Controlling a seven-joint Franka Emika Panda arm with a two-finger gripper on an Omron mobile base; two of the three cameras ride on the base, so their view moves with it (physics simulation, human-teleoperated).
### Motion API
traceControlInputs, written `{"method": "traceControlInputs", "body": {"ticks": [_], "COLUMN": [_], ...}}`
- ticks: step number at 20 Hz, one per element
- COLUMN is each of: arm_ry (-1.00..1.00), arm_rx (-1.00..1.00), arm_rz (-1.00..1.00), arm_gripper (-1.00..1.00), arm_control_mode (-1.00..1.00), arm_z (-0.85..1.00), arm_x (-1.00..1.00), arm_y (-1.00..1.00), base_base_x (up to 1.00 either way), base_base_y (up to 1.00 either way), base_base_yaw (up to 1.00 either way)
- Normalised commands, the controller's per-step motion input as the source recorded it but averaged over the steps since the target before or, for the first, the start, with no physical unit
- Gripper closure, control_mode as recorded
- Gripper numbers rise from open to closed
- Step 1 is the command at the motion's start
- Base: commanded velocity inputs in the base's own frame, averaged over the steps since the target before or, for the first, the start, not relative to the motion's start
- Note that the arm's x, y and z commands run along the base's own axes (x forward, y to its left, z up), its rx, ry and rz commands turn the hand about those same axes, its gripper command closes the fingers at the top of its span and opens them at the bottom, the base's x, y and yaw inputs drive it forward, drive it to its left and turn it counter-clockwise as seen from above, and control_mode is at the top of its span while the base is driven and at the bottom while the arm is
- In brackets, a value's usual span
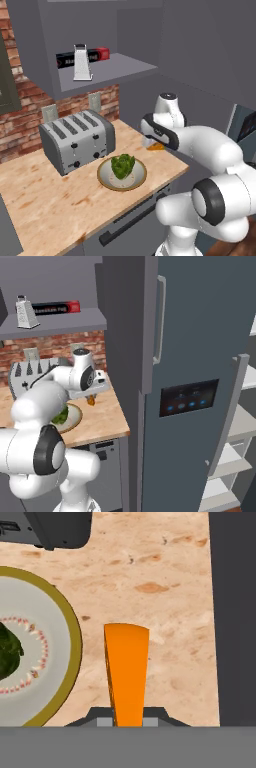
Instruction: Pick the cheese from the fridge and the cheese grater from the cabinet and place them next to the salad bowl.
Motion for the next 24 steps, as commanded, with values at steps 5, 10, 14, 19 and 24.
{"method": "traceControlInputs", "body": {"ticks": [5, 10, 14, 19, 24], "arm_ry": [-0.10, -0.20, -0.21, -0.06, 0.03], "arm_rx": [0.10, 0.03, 0.00, 0.00, 0.00], "arm_rz": [0.08, 0.05, 0.00, 0.00, 0.03], "arm_gripper": [1.00, 1.00, 1.00, 1.00, 1.00], "arm_control_mode": [-1.00, -1.00, -1.00, -1.00, -1.00], "arm_z": [-0.45, -0.22, -0.26, -0.20, -0.14], "arm_x": [-0.11, -0.18, -0.05, 0.00, 0.00], "arm_y": [-0.02, 0.00, 0.00, 0.00, 0.00], "base_base_x": [0.00, 0.00, 0.00, 0.00, 0.00], "base_base_y": [0.00, 0.00, 0.00, 0.00, 0.00], "base_base_yaw": [0.00, 0.00, 0.00, 0.00, 0.00]}}
